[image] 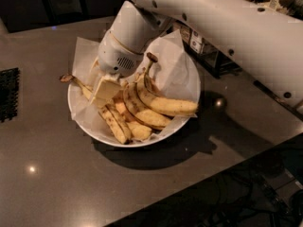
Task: Pick banana from white bowl
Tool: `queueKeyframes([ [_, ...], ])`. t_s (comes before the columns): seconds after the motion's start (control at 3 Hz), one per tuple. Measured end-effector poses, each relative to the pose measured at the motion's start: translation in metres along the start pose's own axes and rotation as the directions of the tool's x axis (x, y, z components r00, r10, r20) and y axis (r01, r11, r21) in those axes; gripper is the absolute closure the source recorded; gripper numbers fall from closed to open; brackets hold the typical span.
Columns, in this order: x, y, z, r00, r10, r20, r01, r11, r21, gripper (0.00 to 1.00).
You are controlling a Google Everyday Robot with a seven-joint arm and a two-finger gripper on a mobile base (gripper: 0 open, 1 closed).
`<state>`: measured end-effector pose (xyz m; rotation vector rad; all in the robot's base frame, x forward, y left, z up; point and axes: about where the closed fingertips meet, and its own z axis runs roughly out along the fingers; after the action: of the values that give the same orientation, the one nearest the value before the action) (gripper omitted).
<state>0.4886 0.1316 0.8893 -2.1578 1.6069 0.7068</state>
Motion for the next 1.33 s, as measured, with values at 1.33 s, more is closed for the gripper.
queueKeyframes([
  [1.33,0.011,0.001,0.016,0.998,0.067,0.021,-0.067,0.9977,-0.006,0.24],
])
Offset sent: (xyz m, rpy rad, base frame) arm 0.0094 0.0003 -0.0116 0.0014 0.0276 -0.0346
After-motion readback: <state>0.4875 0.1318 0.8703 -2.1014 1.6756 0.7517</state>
